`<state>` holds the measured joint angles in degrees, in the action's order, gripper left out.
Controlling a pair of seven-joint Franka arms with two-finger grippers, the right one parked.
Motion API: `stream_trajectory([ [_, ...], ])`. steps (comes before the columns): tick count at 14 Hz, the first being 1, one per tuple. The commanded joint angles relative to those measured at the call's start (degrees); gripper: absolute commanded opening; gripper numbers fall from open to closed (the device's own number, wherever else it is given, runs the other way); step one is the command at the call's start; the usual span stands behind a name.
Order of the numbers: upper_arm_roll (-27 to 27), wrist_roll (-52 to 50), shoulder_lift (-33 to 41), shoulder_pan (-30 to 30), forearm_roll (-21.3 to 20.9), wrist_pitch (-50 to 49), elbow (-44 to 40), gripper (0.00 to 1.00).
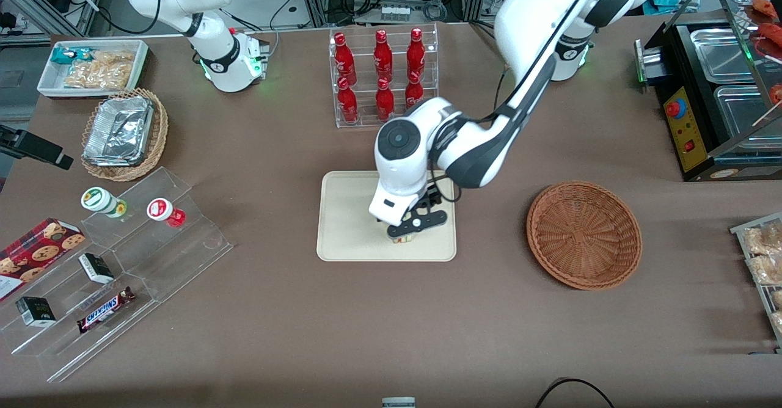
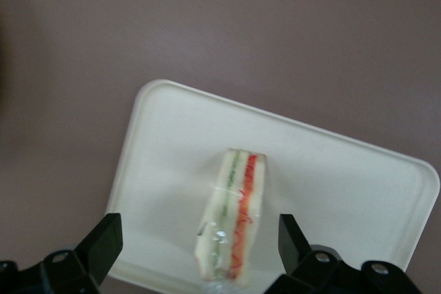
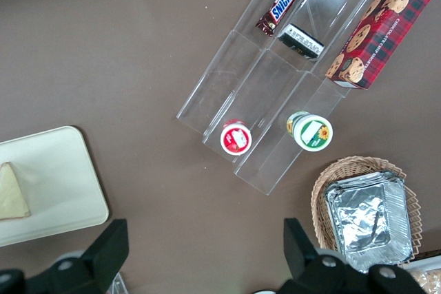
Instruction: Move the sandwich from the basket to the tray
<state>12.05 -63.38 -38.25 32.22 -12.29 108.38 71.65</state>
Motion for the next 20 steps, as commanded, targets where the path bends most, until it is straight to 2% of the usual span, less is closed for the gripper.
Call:
stream_trajectory([
  [1, 0.3, 5.2, 9.7, -5.7, 0.1, -5.4, 5.7, 1.00],
  [5, 0.3, 25.0, 17.3, -16.2, 5.2, -19.1, 6.6, 1.00],
  [10, 0.2, 43.8, 23.5, -29.3, 6.7, -30.3, 6.4, 1.00],
  [14, 0.6, 47.3, 28.0, -36.7, 7.0, -34.5, 6.5, 1.00],
  [16, 3.3, 49.1, 30.4, -39.2, 8.4, -38.6, 6.8, 1.00],
  [20, 6.4, 50.5, 37.9, -42.0, 10.4, -37.7, 13.9, 1.00],
])
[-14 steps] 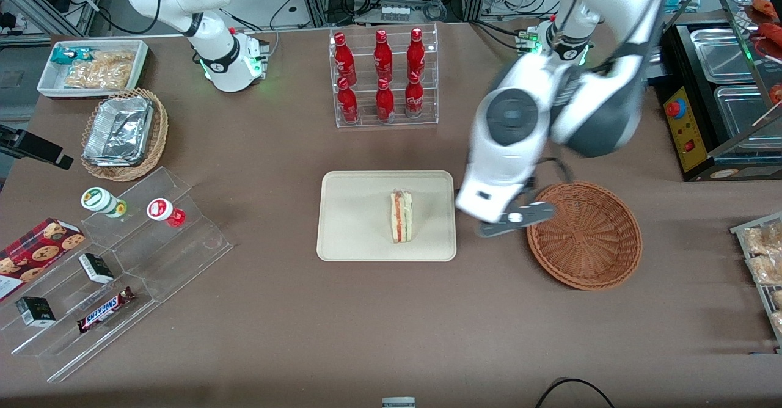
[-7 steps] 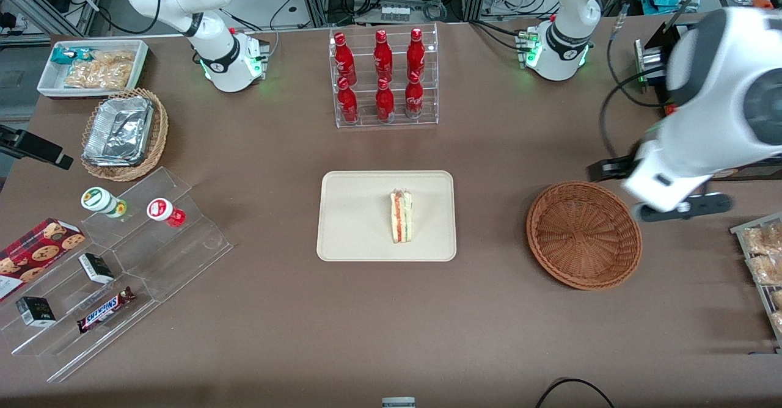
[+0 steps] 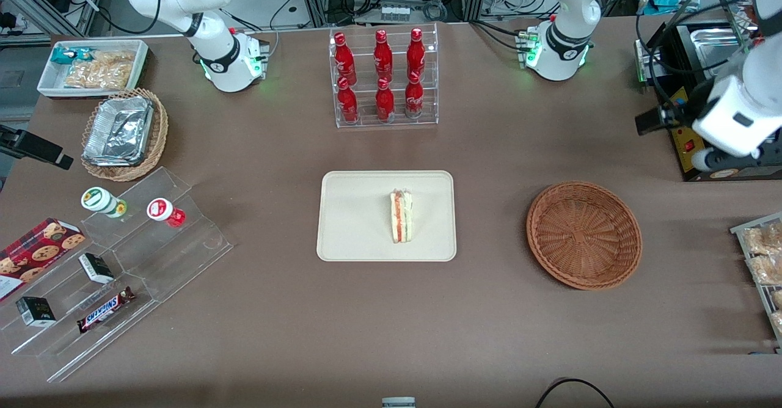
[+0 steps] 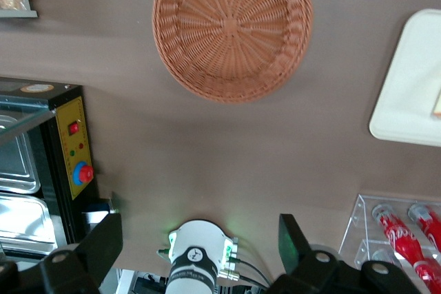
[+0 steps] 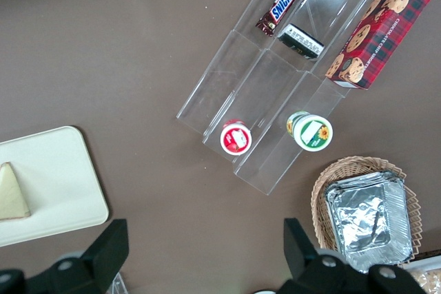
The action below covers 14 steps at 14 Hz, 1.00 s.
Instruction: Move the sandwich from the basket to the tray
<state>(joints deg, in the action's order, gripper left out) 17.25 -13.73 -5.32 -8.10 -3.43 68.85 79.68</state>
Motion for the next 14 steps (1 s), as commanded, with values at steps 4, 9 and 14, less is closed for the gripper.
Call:
stream_trajectory([
  [4, 3.1, -0.7, 4.9, -1.4, -0.3, 2.2, 5.4, 1.00],
  [9, 2.7, -4.7, 5.0, 0.5, -0.1, 2.2, 5.6, 1.00],
  [14, -0.6, -5.1, 4.9, 3.5, 0.2, 3.0, 5.4, 1.00],
])
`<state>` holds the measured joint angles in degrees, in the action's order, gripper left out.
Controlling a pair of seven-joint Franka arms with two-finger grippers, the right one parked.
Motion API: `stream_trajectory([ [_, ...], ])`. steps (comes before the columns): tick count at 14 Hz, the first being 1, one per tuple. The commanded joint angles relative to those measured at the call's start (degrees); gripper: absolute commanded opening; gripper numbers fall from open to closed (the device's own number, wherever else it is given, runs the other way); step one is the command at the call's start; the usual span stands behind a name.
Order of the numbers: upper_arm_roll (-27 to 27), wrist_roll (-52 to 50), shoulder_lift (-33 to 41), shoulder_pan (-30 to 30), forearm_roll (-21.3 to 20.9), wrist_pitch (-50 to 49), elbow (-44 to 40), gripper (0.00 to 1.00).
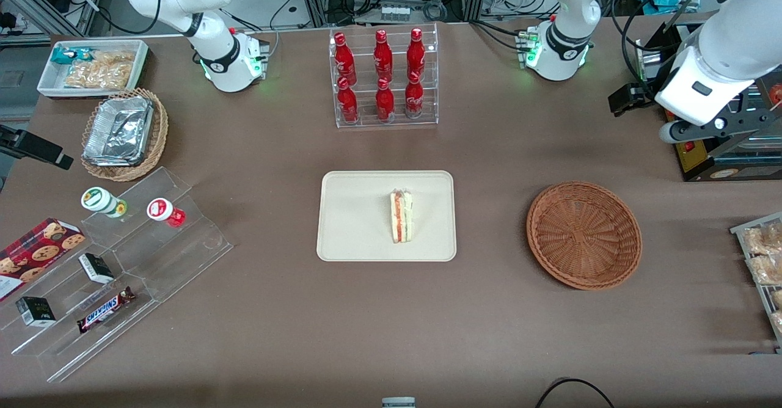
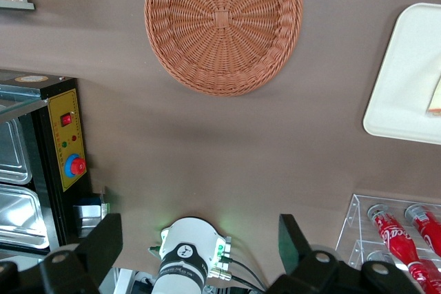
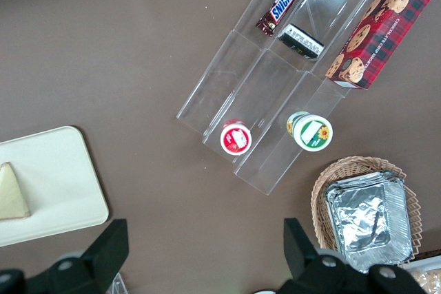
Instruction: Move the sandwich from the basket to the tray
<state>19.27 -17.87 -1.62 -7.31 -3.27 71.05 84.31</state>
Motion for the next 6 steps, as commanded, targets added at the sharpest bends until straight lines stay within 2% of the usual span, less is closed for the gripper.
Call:
stream_trajectory([
  [1, -4.2, -1.4, 1.2, 4.0, 0.0, 0.8, 0.8, 1.00],
  [6, -4.2, -1.5, 0.7, 3.6, 0.2, 0.8, 0.7, 1.00],
])
